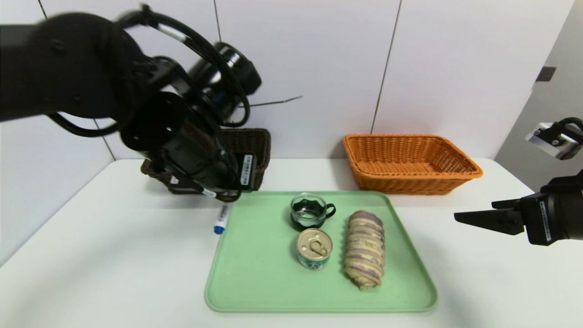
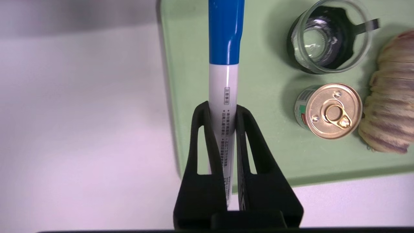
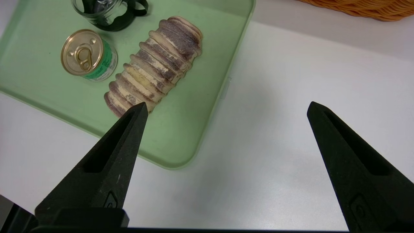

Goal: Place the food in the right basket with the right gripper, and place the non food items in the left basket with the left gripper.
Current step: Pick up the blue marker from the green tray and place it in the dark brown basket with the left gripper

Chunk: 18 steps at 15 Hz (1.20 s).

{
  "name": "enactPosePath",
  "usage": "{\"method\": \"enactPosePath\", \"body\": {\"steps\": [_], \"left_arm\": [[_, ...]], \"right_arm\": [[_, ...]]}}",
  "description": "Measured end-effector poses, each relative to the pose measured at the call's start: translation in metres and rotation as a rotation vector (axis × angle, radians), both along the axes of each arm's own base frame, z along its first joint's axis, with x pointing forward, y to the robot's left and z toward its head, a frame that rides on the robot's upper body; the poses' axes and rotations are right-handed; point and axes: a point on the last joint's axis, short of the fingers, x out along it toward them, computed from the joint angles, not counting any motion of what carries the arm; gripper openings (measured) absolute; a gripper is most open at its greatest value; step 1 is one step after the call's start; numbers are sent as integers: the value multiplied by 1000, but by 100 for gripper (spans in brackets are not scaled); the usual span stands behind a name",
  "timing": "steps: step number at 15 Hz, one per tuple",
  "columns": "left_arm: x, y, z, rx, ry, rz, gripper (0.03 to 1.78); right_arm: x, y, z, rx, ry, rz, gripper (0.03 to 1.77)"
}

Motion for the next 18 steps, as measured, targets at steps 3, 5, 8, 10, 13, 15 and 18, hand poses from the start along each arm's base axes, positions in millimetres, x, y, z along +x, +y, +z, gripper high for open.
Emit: {"method": "enactPosePath", "body": {"steps": [3, 5, 8, 10, 13, 15, 18], "left_arm": [[-12, 32, 32, 54, -117, -106, 16], [-9, 46, 43, 76, -183, -188, 16], [8, 57, 50, 182, -308, -296, 16], [22, 58, 48, 302, -367, -382, 16], [42, 57, 36, 457, -381, -490, 16], [63, 56, 26, 518, -406, -509, 16], [92, 58, 6, 565, -404, -504, 16]], "right_arm": [[0, 0, 0, -1, -1, 1, 170], [0, 0, 0, -1, -1, 2, 170], [0, 0, 0, -4, -1, 4, 170], [0, 0, 0, -4, -1, 4, 170], [-2, 1, -1, -3, -1, 5, 170], [-3, 1, 0, -4, -5, 6, 170], [-3, 0, 1, -4, -7, 5, 170]]}}
